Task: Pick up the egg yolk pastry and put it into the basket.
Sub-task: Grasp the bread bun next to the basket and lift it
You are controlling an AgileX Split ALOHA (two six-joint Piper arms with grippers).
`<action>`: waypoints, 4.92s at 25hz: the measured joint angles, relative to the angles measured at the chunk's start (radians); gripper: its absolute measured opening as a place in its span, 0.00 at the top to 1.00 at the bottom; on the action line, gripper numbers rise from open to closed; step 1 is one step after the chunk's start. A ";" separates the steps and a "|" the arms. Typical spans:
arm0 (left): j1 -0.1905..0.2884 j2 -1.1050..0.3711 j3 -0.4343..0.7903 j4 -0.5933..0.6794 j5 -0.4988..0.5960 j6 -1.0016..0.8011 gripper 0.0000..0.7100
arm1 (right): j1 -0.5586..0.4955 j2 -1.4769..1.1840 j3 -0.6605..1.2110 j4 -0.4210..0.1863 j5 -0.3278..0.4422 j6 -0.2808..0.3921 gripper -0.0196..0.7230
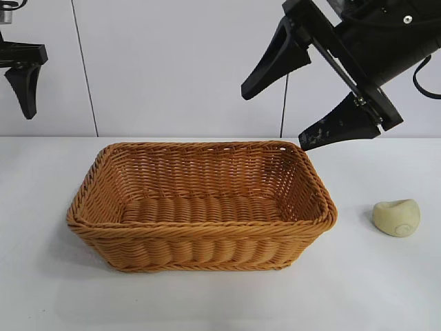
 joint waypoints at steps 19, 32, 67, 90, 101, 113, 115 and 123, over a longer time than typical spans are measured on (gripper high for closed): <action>0.000 -0.844 0.840 -0.017 0.002 0.074 0.03 | 0.000 0.000 0.000 -0.001 0.000 0.000 0.11; 0.000 -1.381 1.153 -0.018 -0.144 0.099 0.03 | 0.000 0.000 0.000 0.000 -0.001 0.000 0.11; 0.035 -1.939 1.156 -0.036 -0.143 0.103 0.03 | -0.003 0.002 -0.189 -0.678 0.092 0.367 0.11; 0.035 -1.939 1.156 -0.038 -0.143 0.103 0.03 | -0.253 0.281 -0.201 -0.793 -0.001 0.397 0.11; 0.035 -1.939 1.156 -0.038 -0.143 0.103 0.03 | -0.258 0.421 -0.201 -0.793 -0.125 0.428 0.11; 0.035 -1.939 1.156 -0.038 -0.143 0.103 0.03 | -0.256 0.462 -0.201 -0.785 -0.107 0.427 0.31; 0.035 -1.939 1.156 -0.038 -0.143 0.103 0.03 | -0.256 0.462 -0.201 -0.783 -0.105 0.427 0.44; 0.035 -1.939 1.156 -0.038 -0.143 0.103 0.03 | -0.256 0.462 -0.202 -0.781 -0.085 0.427 0.75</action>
